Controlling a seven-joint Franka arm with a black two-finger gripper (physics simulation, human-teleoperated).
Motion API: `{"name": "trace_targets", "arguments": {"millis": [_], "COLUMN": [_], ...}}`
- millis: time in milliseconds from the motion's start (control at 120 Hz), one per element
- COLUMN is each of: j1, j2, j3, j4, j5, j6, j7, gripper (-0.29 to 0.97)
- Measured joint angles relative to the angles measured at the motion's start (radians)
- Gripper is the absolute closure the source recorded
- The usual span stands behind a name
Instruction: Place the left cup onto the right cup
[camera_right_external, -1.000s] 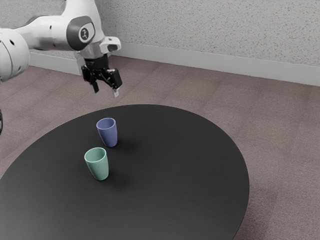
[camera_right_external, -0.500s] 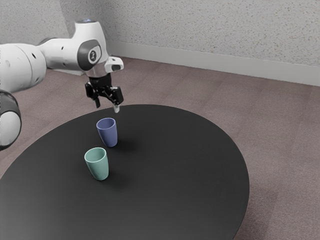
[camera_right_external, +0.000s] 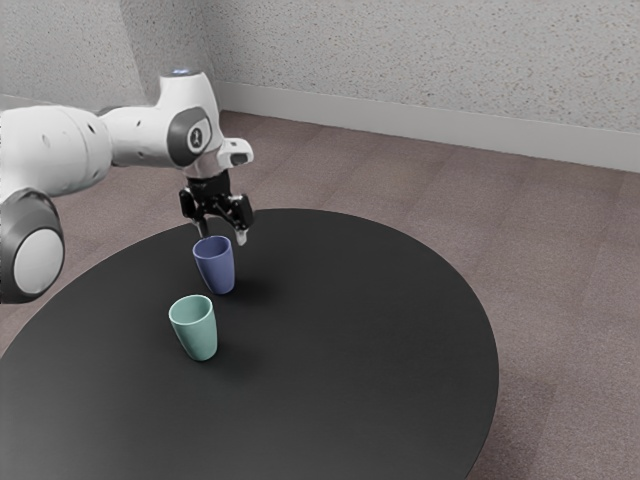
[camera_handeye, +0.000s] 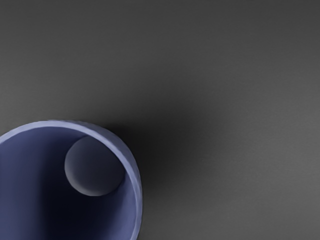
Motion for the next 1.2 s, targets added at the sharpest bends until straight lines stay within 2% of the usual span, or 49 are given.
{"name": "trace_targets", "arguments": {"millis": [867, 1000, 1200], "j1": [0.007, 0.007, 0.007], "j2": [0.091, 0.097, 0.098], "j3": [0.0, 0.0, 0.0], "j4": [0.0, -0.001, -0.002], "j5": [-0.006, -0.005, -0.005], "j6": [0.099, 0.105, 0.121], "j7": [0.003, 0.003, 0.003], "gripper": [0.01, 0.16, 0.53]}}
